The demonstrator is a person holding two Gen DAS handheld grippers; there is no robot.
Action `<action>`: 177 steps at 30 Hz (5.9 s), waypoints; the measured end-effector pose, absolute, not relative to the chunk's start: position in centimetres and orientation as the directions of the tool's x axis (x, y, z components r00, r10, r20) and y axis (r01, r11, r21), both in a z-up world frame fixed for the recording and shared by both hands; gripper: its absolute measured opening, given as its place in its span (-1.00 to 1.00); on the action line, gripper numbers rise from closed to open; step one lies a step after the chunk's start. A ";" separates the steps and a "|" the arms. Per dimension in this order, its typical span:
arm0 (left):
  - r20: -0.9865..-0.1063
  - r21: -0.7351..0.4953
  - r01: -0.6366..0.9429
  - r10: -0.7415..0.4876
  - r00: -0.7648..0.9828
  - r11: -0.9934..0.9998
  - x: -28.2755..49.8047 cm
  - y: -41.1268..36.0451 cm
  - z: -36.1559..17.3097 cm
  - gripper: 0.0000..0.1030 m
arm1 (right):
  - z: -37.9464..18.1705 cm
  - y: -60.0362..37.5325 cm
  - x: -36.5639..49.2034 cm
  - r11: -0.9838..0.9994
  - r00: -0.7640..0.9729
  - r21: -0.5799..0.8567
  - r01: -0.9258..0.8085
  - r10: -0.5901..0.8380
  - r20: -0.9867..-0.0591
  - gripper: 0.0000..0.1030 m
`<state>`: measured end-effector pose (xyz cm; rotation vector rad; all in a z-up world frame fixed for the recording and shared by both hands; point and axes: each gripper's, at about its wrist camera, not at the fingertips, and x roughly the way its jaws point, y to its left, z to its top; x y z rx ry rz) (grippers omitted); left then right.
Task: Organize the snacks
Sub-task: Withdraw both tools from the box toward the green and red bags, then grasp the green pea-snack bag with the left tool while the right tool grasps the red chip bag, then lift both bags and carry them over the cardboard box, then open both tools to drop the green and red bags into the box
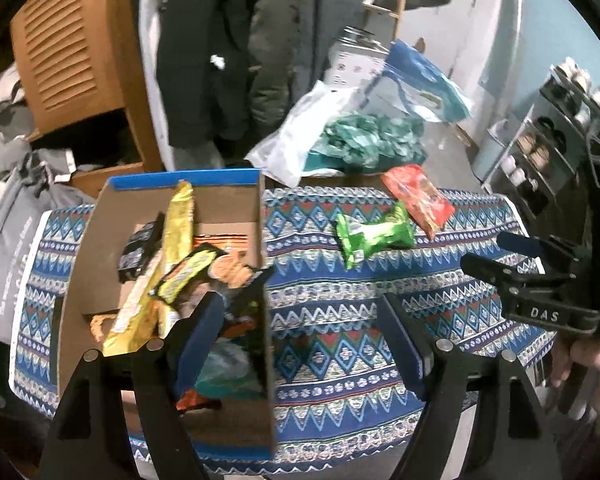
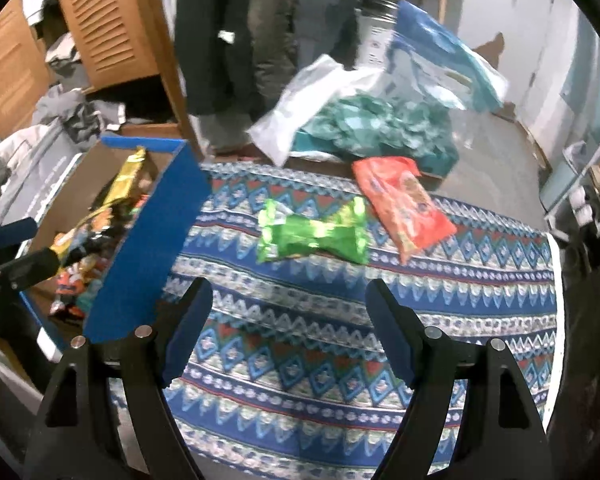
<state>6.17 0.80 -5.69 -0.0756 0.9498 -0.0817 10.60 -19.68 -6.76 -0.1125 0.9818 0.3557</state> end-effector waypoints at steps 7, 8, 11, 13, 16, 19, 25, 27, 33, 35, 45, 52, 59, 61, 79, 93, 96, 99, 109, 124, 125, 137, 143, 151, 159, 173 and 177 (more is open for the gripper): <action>-0.819 -0.049 0.098 -0.096 0.566 0.994 8.2 -2.6 -6.0 0.56 | -8.0 -23.3 12.2 0.948 0.477 0.069 -0.309 0.218 -0.851 0.51; -0.820 -0.041 0.110 -0.096 0.564 0.993 8.5 -3.1 -6.0 0.57 | -8.1 -23.8 12.5 0.949 0.473 0.068 -0.306 0.214 -0.855 0.51; -0.828 -0.019 0.145 -0.097 0.553 0.989 9.8 -4.6 -6.2 0.65 | -8.4 -25.3 13.8 0.952 0.456 0.081 -0.294 0.214 -0.864 0.51; -0.828 -0.009 0.166 -0.101 0.552 0.986 10.7 -5.4 -6.3 0.65 | -8.5 -25.9 14.9 0.952 0.444 0.084 -0.295 0.214 -0.870 0.51; -0.837 -0.008 0.196 -0.113 0.535 0.981 12.6 -6.5 -6.9 0.65 | -8.7 -26.6 16.7 0.949 0.439 0.042 -0.312 0.183 -0.879 0.51; -0.847 -0.012 0.224 -0.129 0.515 0.975 14.5 -7.6 -7.8 0.65 | -9.1 -26.9 19.0 0.939 0.432 0.004 -0.344 0.162 -0.887 0.51; -0.876 0.004 0.293 -0.138 0.462 0.956 18.5 -9.2 -11.4 0.66 | -11.6 -26.9 23.5 0.901 0.411 -0.061 -0.430 0.135 -0.902 0.51; -0.889 0.007 0.308 -0.135 0.437 0.951 19.8 -9.6 -12.8 0.66 | -12.7 -27.1 24.8 0.895 0.394 -0.052 -0.442 0.142 -0.908 0.51; -0.910 -0.038 0.316 -0.164 0.381 0.948 22.4 -10.3 -15.7 0.66 | -15.8 -27.3 27.7 0.893 0.367 -0.041 -0.447 0.142 -0.919 0.51; -0.913 -0.052 0.335 -0.181 0.366 0.941 23.0 -10.9 -16.4 0.66 | -16.5 -27.2 28.5 0.889 0.363 -0.047 -0.455 0.137 -0.922 0.51; -0.938 0.011 0.464 -0.152 0.311 0.886 24.7 -13.2 -19.3 0.66 | -19.2 -26.4 30.1 0.856 0.351 -0.068 -0.513 0.137 -0.926 0.51; -0.939 -0.004 0.443 -0.156 0.307 0.896 25.8 -13.4 -20.3 0.72 | -20.7 -25.4 30.8 0.841 0.345 -0.115 -0.528 0.089 -0.934 0.53; -0.953 0.002 0.418 -0.125 0.276 0.909 26.4 -13.7 -21.9 0.72 | -21.1 -24.8 30.9 0.836 0.369 -0.152 -0.527 0.064 -0.927 0.54; -0.954 -0.008 0.390 -0.124 0.275 0.921 26.6 -13.3 -22.3 0.71 | -21.0 -24.9 30.9 0.842 0.367 -0.146 -0.520 0.065 -0.928 0.49; -0.923 -0.119 0.117 -0.154 0.352 0.986 23.9 -10.1 -20.9 -0.26 | -21.0 -25.5 27.7 0.896 0.354 -0.089 -0.434 0.079 -0.932 0.00; -0.893 -0.101 0.037 -0.107 0.436 0.994 19.8 -9.1 -16.6 -0.26 | -17.7 -24.6 24.0 0.912 0.367 -0.013 -0.410 0.152 -0.918 0.00; -0.886 -0.090 0.038 -0.097 0.453 0.995 18.8 -8.8 -15.4 -0.26 | -16.8 -23.9 23.1 0.912 0.376 -0.009 -0.409 0.160 -0.913 0.00; -0.879 -0.083 0.034 -0.089 0.469 0.996 18.0 -8.4 -14.2 -0.26 | -15.4 -23.2 22.1 0.911 0.387 -0.001 -0.413 0.174 -0.905 0.00; -0.849 -0.082 0.019 -0.080 0.522 0.996 15.0 -6.1 -9.8 -0.27 | -10.8 -20.9 19.3 0.904 0.410 0.040 -0.425 0.232 -0.882 0.00; -0.831 -0.111 -0.095 -0.040 0.554 0.989 10.4 2.8 -5.2 -0.27 | -5.8 -12.1 16.5 0.835 0.402 0.084 -0.544 0.347 -0.847 0.00; -0.831 -0.112 -0.106 -0.034 0.555 0.988 10.1 3.6 -5.1 -0.27 | -5.6 -11.2 16.4 0.827 0.395 0.087 -0.556 0.355 -0.847 0.00; -0.841 -0.111 -0.267 0.052 0.539 0.957 7.9 12.5 -5.9 -0.27 | -4.8 -2.6 16.2 0.764 0.328 0.122 -0.634 0.408 -0.852 0.00; -0.856 -0.130 -0.317 0.055 0.514 0.940 7.6 15.0 -7.7 -0.27 | -5.4 0.9 16.3 0.743 0.278 0.143 -0.654 0.413 -0.867 0.00; -0.877 -0.149 -0.366 0.048 0.478 0.919 7.5 16.4 -9.0 -0.22 | -6.5 3.7 15.9 0.717 0.220 0.169 -0.676 0.415 -0.883 0.06; -0.863 -0.142 -0.406 0.088 0.498 0.903 6.3 17.3 -8.1 0.27 | -5.8 4.2 15.0 0.699 0.237 0.159 -0.697 0.434 -0.869 0.34; -0.823 -0.141 -0.364 0.095 0.559 0.921 3.7 15.8 -4.6 0.43 | -2.8 2.7 11.3 0.696 0.308 0.121 -0.708 0.457 -0.834 0.43; -0.811 -0.123 -0.351 0.110 0.575 0.928 2.9 15.4 -3.7 0.50 | -1.8 1.6 10.6 0.708 0.335 0.120 -0.695 0.468 -0.818 0.44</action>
